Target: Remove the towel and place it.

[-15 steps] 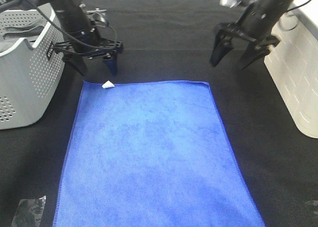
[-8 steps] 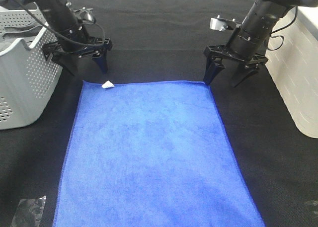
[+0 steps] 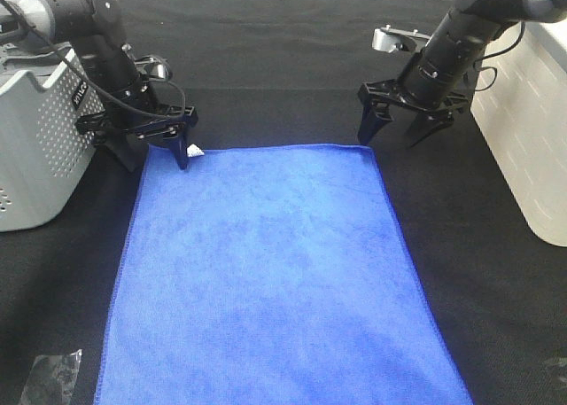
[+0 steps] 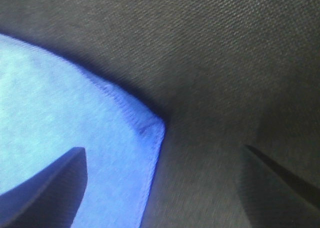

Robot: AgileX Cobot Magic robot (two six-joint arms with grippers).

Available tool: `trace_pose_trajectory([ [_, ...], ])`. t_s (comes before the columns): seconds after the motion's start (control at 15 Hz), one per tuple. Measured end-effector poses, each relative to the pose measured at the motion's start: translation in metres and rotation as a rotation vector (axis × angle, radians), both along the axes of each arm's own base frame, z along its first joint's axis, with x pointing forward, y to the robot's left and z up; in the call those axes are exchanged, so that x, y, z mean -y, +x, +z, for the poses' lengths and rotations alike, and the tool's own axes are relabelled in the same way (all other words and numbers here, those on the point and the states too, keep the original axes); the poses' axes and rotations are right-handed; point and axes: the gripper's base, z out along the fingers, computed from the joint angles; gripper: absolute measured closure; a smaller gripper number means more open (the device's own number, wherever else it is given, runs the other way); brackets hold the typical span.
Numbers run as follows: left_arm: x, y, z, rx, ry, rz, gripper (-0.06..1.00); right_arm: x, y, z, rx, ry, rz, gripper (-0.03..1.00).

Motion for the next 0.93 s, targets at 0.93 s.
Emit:
trace_pose_trajectory([
  [0.93,-0.001,0.000,0.000,-0.002,-0.003,-0.004,0.17,-0.003,0.006,-0.028,-0.049,0.026,-0.017,0.16],
])
